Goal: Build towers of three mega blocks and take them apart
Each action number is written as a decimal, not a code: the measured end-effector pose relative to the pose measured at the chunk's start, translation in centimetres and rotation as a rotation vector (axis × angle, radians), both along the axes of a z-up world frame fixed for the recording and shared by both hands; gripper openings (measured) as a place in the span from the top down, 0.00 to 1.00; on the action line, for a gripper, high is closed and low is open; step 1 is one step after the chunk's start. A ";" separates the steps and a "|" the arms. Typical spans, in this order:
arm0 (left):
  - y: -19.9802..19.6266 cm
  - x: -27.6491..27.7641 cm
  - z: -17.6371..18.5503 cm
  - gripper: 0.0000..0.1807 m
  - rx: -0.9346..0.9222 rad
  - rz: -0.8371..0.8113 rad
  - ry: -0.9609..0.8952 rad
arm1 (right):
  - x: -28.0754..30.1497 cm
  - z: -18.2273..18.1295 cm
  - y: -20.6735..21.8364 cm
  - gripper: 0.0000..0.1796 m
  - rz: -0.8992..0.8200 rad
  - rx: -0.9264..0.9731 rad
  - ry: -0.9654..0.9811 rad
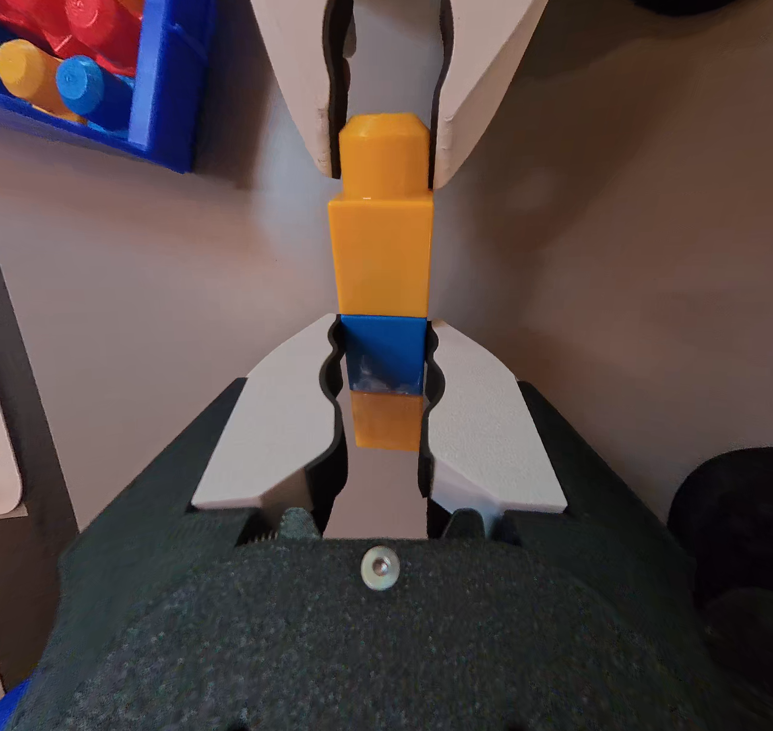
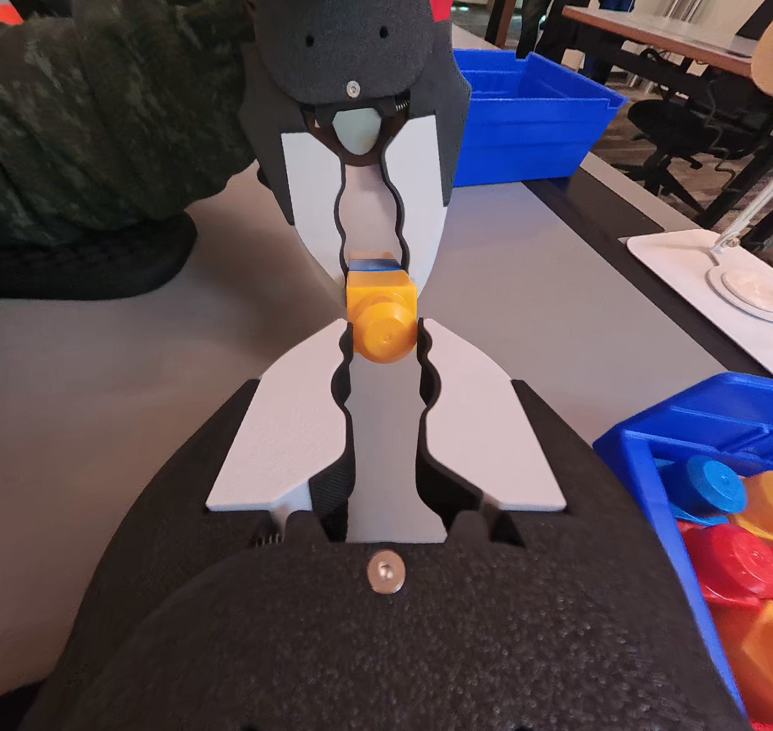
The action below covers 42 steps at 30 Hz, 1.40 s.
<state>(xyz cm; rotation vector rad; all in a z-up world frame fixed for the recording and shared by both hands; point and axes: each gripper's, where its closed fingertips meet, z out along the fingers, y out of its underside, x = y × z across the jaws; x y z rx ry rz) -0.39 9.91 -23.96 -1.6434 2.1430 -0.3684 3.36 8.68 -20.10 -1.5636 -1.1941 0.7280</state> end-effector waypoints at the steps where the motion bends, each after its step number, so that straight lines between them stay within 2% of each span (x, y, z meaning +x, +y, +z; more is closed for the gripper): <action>1: -0.1 0.2 0.3 0.80 -0.011 -0.002 -0.023 | 0.1 0.2 -0.1 0.84 -0.002 -0.001 -0.011; 5: 0.0 0.8 2.6 0.80 -0.024 0.023 -0.145 | 0.9 2.6 -0.2 0.84 -0.021 0.030 -0.024; 7: 2.6 -2.3 1.7 0.80 0.091 0.130 0.017 | 2.5 6.0 0.6 0.84 -0.076 0.083 0.033; 8: 3.2 -3.1 1.7 0.80 0.084 0.158 0.003 | 4.1 8.6 1.3 0.84 -0.119 0.104 0.106; 11: 5.1 -3.5 4.0 0.80 0.043 0.241 -0.202 | 11.4 15.9 6.0 0.84 -0.431 0.201 0.262; 13: 6.3 -3.6 6.2 0.80 0.084 0.273 -0.343 | 15.9 17.9 9.7 0.84 -0.640 0.225 0.205; 16: 7.4 -3.6 10.2 0.80 0.128 0.307 -0.573 | 20.1 14.4 15.7 0.84 -0.809 0.049 -0.083; 19: 8.3 -4.2 13.4 0.80 0.200 0.355 -0.728 | 22.7 7.6 19.7 0.84 -0.867 -0.224 -0.332; 22: 9.2 -4.9 15.7 0.80 0.267 0.407 -0.838 | 24.5 1.5 21.5 0.84 -0.876 -0.396 -0.566; 28: 9.9 -5.6 16.8 0.80 0.263 0.452 -0.914 | 23.8 -5.3 22.0 0.83 -0.808 -0.619 -0.760; 32: 9.8 -5.4 16.8 0.80 0.254 0.444 -0.920 | 21.0 -5.7 21.3 0.84 -0.681 -0.758 -0.675; 36: 9.5 -4.8 16.5 0.80 0.253 0.426 -0.906 | 20.5 -5.8 20.9 0.83 -0.633 -0.750 -0.708; 39: 9.1 -4.2 16.2 0.80 0.236 0.404 -0.896 | 21.0 -5.3 21.0 0.75 -0.646 -0.717 -0.711; 42: 8.8 -3.4 15.2 0.80 0.208 0.373 -0.865 | 19.8 -2.3 21.5 0.68 -0.619 -0.602 -0.642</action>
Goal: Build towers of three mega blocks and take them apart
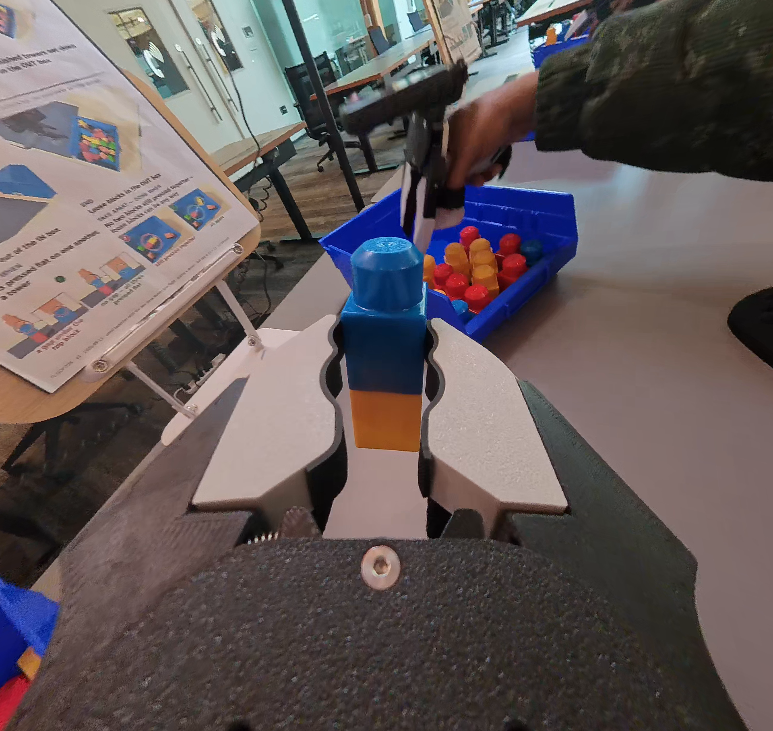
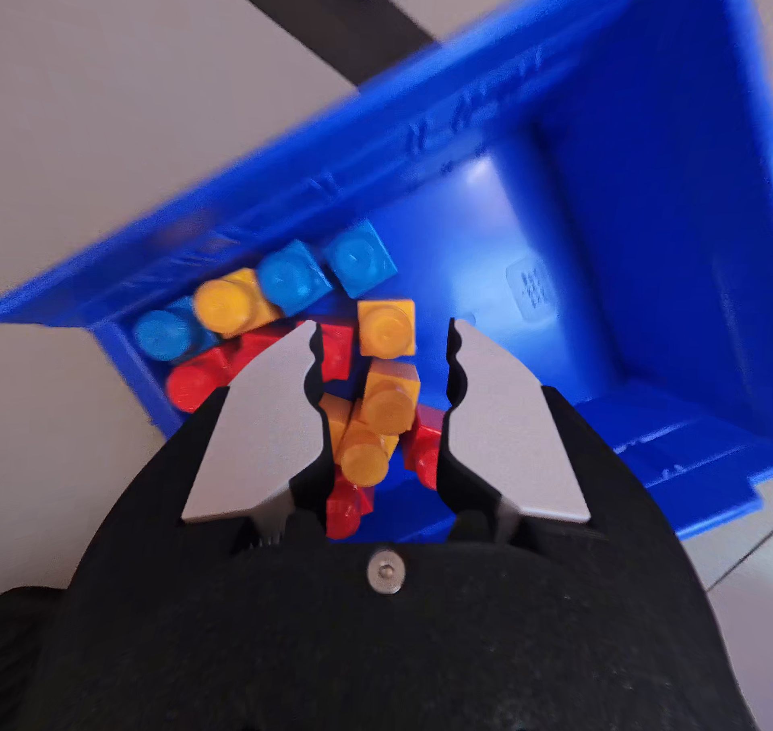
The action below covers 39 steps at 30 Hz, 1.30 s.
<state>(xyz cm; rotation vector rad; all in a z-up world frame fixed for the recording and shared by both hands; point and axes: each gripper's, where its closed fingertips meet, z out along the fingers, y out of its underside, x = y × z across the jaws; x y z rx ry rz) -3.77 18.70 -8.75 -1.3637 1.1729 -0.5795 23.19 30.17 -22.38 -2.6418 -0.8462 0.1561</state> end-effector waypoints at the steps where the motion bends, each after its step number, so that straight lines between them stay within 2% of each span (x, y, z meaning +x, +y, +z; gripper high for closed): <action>1: -0.1 0.3 -0.4 0.80 -0.009 -0.014 0.012 | -1.2 1.6 -0.1 0.68 0.047 0.052 0.037; 3: -0.4 1.0 -1.3 0.80 -0.026 -0.041 0.041 | -5.0 5.3 -1.3 0.67 0.203 0.162 0.134; 5: -1.2 1.9 -2.3 0.80 -0.042 -0.085 0.084 | -9.6 8.9 -4.3 0.68 0.411 0.250 0.229; 8: -2.4 3.5 -3.9 0.80 -0.057 -0.150 0.162 | -15.5 11.7 -9.8 0.68 0.672 0.298 0.296; 13: -4.5 5.5 -6.3 0.80 -0.062 -0.227 0.300 | -20.6 10.4 -15.9 0.69 0.912 0.263 0.215; 15: -5.1 6.0 -6.6 0.80 -0.062 -0.254 0.314 | -21.4 9.1 -16.8 0.74 0.954 0.249 0.174; 16: -5.2 6.2 -6.7 0.80 -0.067 -0.259 0.319 | -21.5 8.5 -17.1 0.81 0.974 0.244 0.152; 20: -5.1 6.3 -6.7 0.80 -0.047 -0.273 0.285 | -21.3 8.2 -17.1 0.82 0.976 0.272 0.126; 23: -4.4 6.0 -7.3 0.70 -0.050 -0.252 0.291 | -20.7 8.7 -16.6 0.82 0.948 0.284 0.129; 24: -4.1 5.9 -7.8 0.70 -0.057 -0.243 0.303 | -20.5 8.9 -16.5 0.82 0.938 0.286 0.140; 25: -3.8 5.9 -8.4 0.78 -0.053 -0.234 0.322 | -20.3 9.1 -16.4 0.82 0.931 0.286 0.151; 26: -3.7 6.0 -8.8 0.80 -0.045 -0.238 0.318 | -20.0 9.3 -16.4 0.82 0.924 0.284 0.161; 30: -3.9 6.2 -8.8 0.80 -0.121 -0.306 0.213 | -19.5 9.6 -16.3 0.82 0.900 0.286 0.208; 32: -2.0 4.2 -12.5 0.80 -0.153 -0.208 0.402 | -19.3 10.7 -16.0 0.82 0.881 0.316 0.259; 33: -1.4 3.5 -13.8 0.80 -0.185 -0.195 0.407 | -19.1 11.9 -15.7 0.82 0.862 0.342 0.302; 36: 0.6 2.1 -15.1 0.80 -0.358 -0.153 0.265 | -17.0 15.1 -13.3 0.82 0.756 0.460 0.329; 39: 2.6 0.4 -14.2 0.81 -0.398 -0.089 0.110 | -13.0 16.4 -9.0 0.82 0.566 0.580 0.227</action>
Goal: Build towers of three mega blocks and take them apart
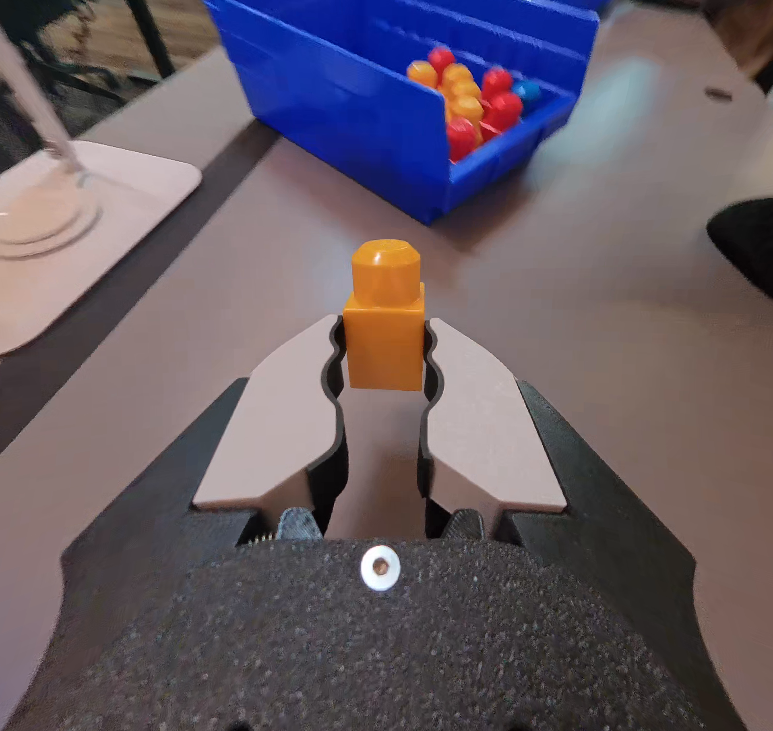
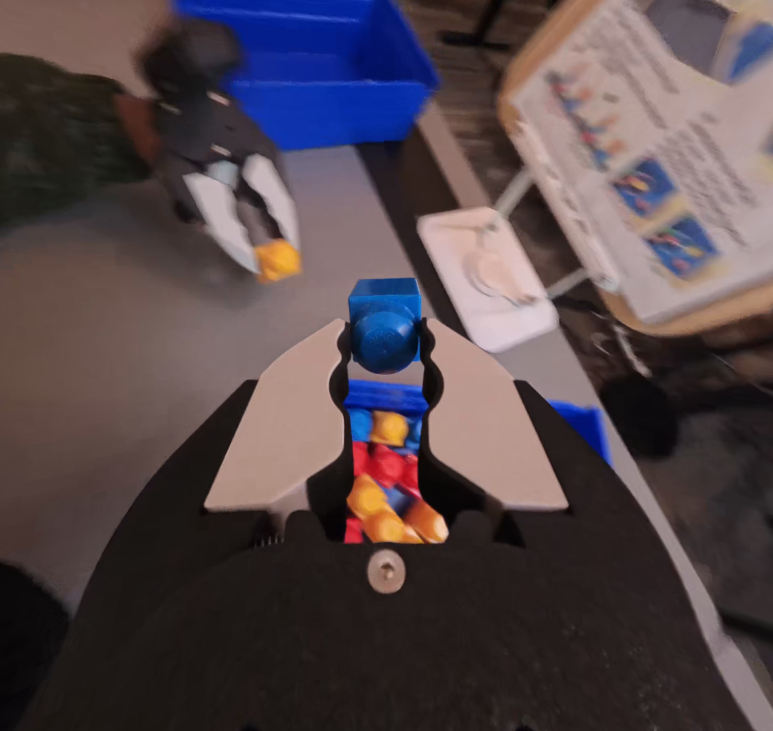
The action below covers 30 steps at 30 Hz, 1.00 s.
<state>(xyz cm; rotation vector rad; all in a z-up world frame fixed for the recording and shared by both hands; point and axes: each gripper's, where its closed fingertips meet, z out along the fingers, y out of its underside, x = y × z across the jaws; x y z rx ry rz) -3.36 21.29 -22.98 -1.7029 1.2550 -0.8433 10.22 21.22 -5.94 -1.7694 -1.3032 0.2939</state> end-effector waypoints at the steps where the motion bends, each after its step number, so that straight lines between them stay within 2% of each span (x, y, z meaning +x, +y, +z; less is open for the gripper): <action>1: 0.8 -0.6 0.5 0.81 -0.001 0.044 -0.045 | 1.9 0.1 1.9 0.82 -0.099 0.043 -0.022; 5: 3.1 -2.8 2.8 0.81 0.022 0.178 -0.190 | 10.6 -1.8 8.0 0.82 -0.546 0.105 -0.125; 8: 3.6 -3.5 5.2 0.81 0.080 0.227 -0.254 | 15.1 -5.6 9.8 0.82 -0.734 0.017 -0.207; 13: 4.1 -4.1 9.0 0.81 0.194 0.327 -0.294 | 18.7 -14.0 10.3 0.82 -0.850 -0.263 -0.320; 19: 3.4 -3.5 11.0 0.81 0.234 0.328 -0.281 | 17.4 -20.9 7.8 0.81 -0.801 -0.688 -0.344; 22: 2.9 -2.9 11.3 0.81 0.263 0.310 -0.254 | 16.7 -21.1 7.6 0.80 -0.813 -0.803 -0.251; 24: 2.6 -2.6 11.4 0.81 0.272 0.295 -0.242 | 16.9 -20.7 8.0 0.78 -0.810 -0.779 -0.249; 27: 2.3 -2.0 11.1 0.81 0.269 0.272 -0.231 | 15.2 -18.1 9.6 0.76 -0.748 -0.625 -0.162; 30: 2.1 -1.2 10.1 0.81 0.262 0.244 -0.195 | 10.4 -13.8 10.3 0.75 -0.537 -0.387 -0.080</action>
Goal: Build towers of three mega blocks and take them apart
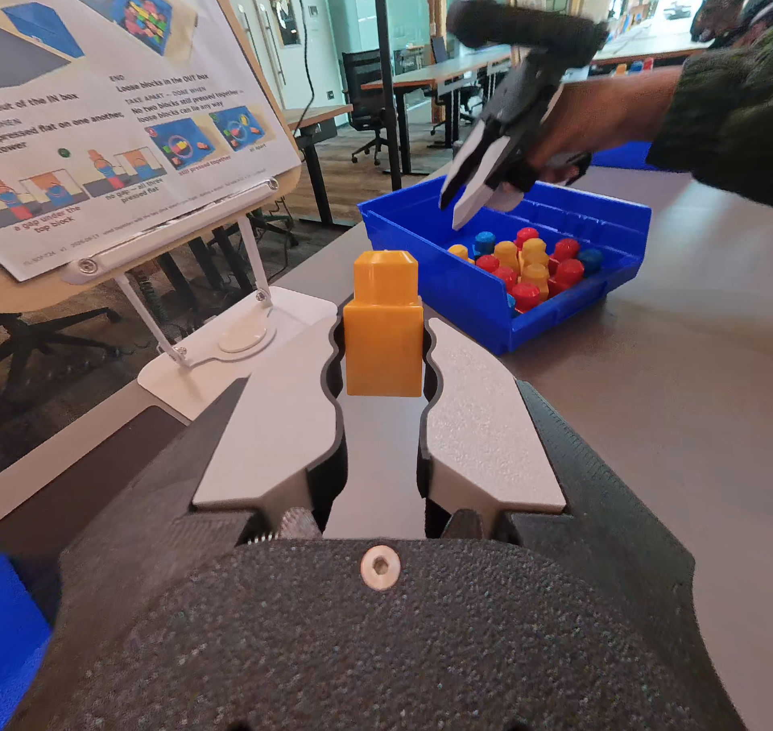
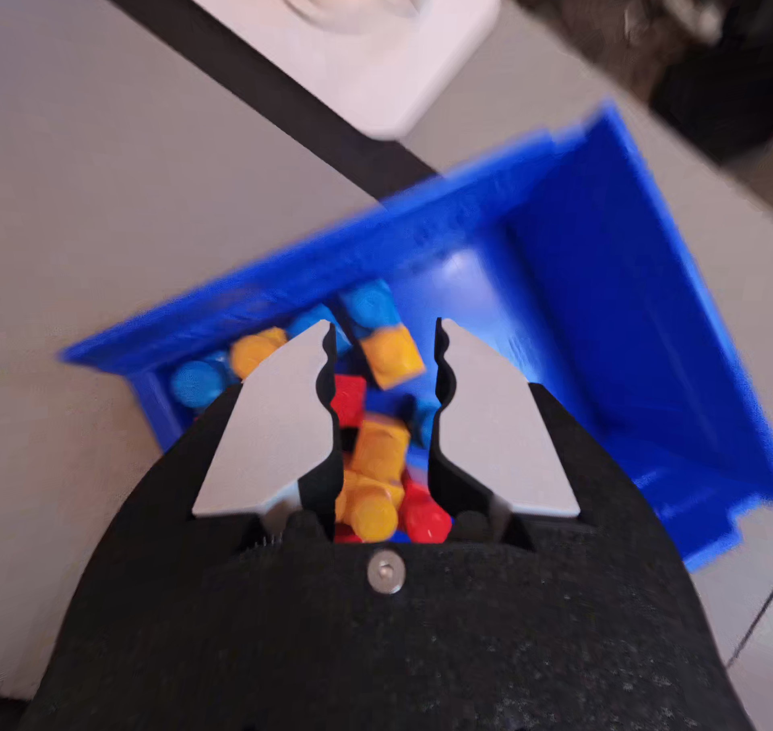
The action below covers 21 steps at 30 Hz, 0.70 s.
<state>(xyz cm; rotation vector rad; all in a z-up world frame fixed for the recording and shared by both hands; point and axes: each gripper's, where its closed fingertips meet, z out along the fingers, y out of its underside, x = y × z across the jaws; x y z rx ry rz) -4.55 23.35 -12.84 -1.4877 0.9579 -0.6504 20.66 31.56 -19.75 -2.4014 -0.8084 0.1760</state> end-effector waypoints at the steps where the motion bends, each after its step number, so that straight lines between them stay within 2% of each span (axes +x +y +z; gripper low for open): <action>1: -0.1 0.3 -0.4 0.81 0.002 -0.007 0.018 | -2.4 1.2 -0.7 0.74 0.111 0.059 0.022; 5: -1.5 2.6 -2.0 0.82 0.021 -0.077 0.117 | -11.7 4.0 -6.0 0.70 0.504 0.145 0.080; 7: -2.4 3.9 -2.5 0.98 0.050 -0.113 0.153 | -15.5 4.5 -8.8 0.70 0.631 0.135 0.119; 9: -3.0 4.7 -3.3 1.00 0.066 -0.141 0.209 | -17.9 3.9 -10.7 0.70 0.710 0.111 0.093; 11: -3.7 5.0 -4.5 1.00 0.048 -0.177 0.286 | -18.8 2.4 -11.4 0.70 0.750 0.097 0.018; 21: -1.7 3.4 -5.1 1.00 0.019 -0.090 0.281 | -17.8 -3.7 -10.6 0.70 0.695 0.016 -0.117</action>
